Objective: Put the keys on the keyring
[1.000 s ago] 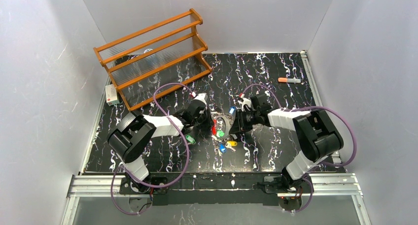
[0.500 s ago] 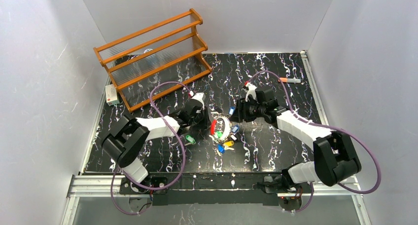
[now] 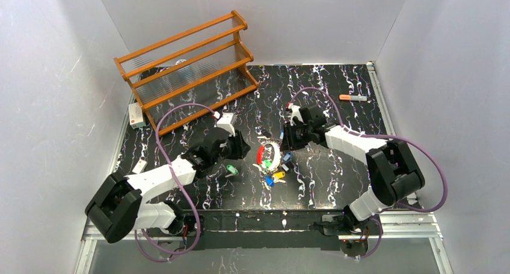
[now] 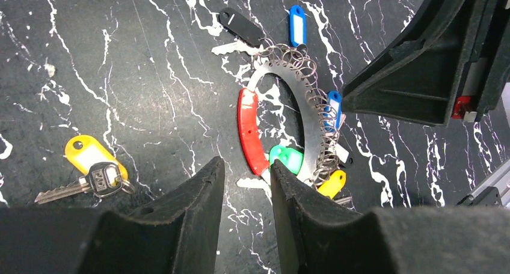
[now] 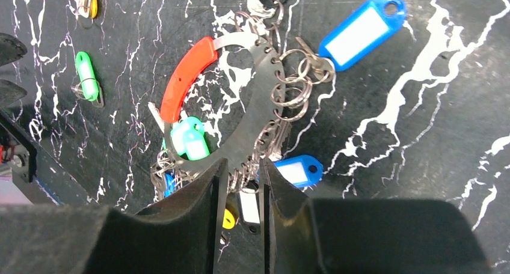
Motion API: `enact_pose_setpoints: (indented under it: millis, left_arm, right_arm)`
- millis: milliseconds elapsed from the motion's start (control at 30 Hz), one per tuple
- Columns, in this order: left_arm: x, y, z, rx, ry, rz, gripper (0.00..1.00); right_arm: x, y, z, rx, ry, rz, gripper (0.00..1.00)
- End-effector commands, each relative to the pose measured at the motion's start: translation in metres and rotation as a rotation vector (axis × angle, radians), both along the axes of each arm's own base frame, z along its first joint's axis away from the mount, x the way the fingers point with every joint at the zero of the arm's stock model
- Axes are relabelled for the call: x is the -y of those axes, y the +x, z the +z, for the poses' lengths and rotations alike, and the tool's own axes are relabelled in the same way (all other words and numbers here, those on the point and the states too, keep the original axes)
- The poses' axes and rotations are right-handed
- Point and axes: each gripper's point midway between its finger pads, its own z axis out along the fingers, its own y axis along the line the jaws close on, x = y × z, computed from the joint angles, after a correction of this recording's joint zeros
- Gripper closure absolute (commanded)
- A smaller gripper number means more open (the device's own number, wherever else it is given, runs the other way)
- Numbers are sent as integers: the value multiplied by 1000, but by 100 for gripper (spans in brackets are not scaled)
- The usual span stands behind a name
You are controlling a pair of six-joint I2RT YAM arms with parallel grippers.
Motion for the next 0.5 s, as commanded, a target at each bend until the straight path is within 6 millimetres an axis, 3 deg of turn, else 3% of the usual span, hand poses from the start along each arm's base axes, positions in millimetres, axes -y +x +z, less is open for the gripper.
enact_pose_setpoints:
  millis: [0,267,467]
  left_arm:
    - [-9,-1,7,42,-16,26,67]
    - [-6,-2,4,30,-21,18,66]
    - [-4,-3,1,22,-26,9,66]
  right_arm:
    - [-11,5,7,49,-35,41,67]
    - [-7,1,-11,46,-162,24,70]
    - [-14,-1,-5,76,-159,35,72]
